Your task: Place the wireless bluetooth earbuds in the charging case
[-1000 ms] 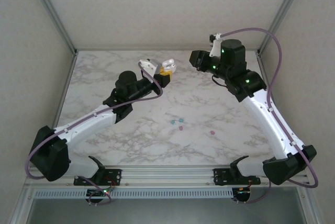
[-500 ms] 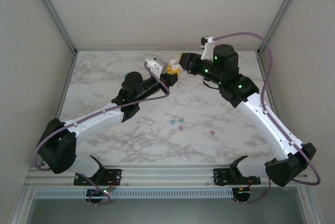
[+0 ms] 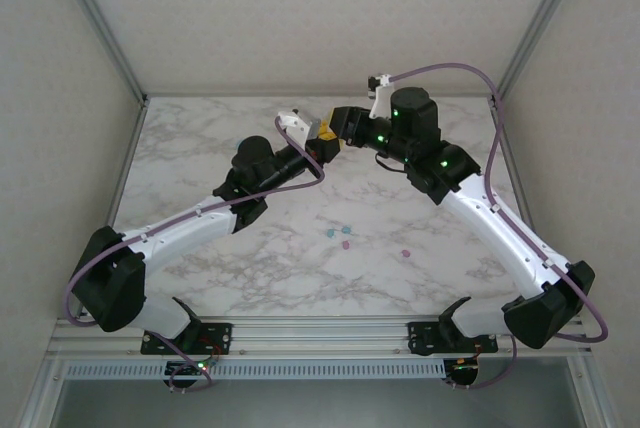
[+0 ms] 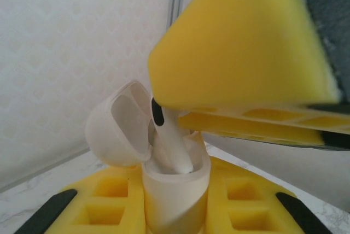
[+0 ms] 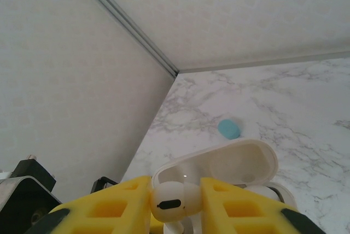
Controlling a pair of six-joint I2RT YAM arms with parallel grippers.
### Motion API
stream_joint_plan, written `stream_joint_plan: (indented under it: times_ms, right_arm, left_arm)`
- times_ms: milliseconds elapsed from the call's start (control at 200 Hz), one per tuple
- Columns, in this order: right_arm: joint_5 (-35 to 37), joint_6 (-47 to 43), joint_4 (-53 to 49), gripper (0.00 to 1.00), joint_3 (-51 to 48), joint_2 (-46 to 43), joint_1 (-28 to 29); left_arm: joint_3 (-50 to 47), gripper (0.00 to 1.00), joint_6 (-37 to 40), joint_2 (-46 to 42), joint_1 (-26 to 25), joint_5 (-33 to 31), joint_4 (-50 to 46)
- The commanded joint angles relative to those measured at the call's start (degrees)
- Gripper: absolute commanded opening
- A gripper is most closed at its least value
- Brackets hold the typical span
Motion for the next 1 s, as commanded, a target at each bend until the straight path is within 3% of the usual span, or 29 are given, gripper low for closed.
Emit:
stream_joint_plan:
  times_ms: [0,430,996]
  right_arm:
    - [1.46,-1.05,0.56,0.28,0.84,0.65,0.97]
    - [3.59,-4.29,-5.34,0.28,1.09,-0.06,1.90]
    - [4.20,-5.90,-8.07,0.33,2.57,0.32,1.86]
  left_arm:
    - [1.74,0.13,-0.98,-0.03,-0.64,-0.46,2.67]
    - [1.67,0.13,-1.56,-0.04,-0.66,-4.18,4.51]
    - [2.02,0.13,-1.47,-0.19,-0.61,-2.88,4.00]
